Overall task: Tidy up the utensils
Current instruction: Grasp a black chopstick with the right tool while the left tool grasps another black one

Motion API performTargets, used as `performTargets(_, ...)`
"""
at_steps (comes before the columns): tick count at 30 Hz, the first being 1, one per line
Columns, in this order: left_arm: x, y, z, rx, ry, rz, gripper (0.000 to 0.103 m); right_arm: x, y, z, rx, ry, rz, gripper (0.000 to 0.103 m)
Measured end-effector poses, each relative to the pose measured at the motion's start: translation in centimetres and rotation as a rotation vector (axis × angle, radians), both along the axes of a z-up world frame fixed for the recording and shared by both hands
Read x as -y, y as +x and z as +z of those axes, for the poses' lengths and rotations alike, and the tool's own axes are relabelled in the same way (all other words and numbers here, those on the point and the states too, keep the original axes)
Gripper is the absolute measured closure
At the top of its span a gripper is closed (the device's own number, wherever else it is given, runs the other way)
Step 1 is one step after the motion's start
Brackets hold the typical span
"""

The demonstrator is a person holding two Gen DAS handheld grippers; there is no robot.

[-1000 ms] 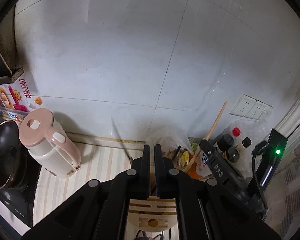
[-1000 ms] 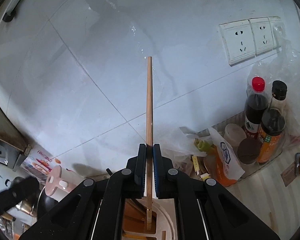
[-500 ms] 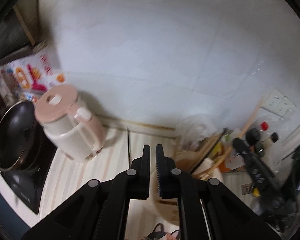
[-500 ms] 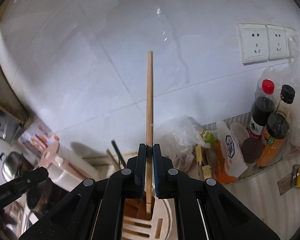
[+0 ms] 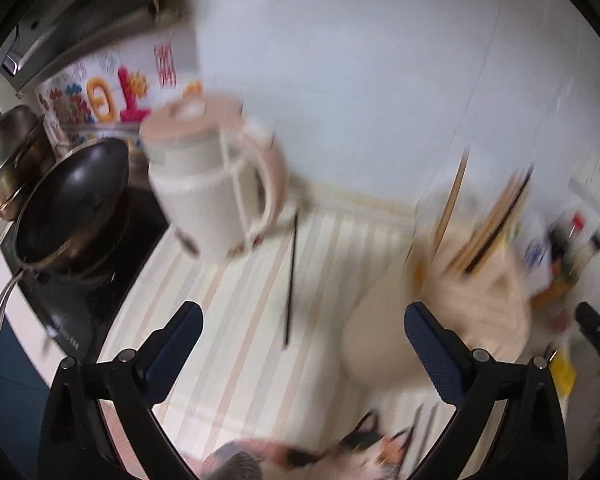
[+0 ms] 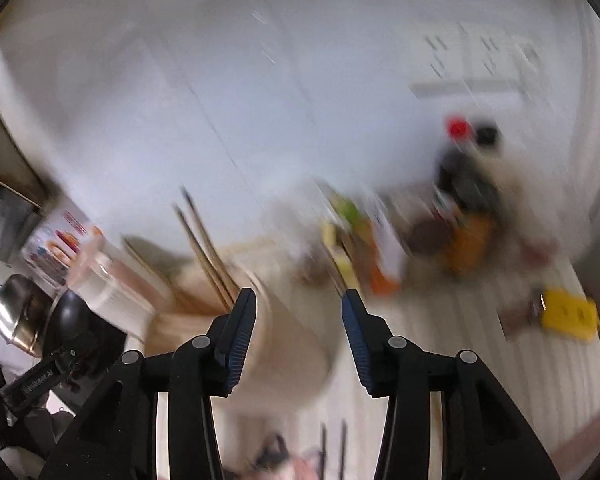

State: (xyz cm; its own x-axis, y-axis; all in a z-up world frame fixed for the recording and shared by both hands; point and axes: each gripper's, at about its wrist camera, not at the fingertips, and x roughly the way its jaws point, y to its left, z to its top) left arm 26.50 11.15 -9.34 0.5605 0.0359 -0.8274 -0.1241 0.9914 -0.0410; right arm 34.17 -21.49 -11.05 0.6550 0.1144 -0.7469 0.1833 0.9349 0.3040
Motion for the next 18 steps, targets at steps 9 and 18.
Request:
performTargets(9, -1.3, -4.0, -12.5, -0.319, 0.056, 0.024, 0.000, 0.5, -4.9, -14.2, -0.409, 0.078, 0.011, 0.056)
performTargets(18, -0.7, -6.5, -17.0, -0.415, 0.107, 0.000, 0.000, -4.3, -6.4, -22.0, -0.598, 0.045, 0.108, 0.067)
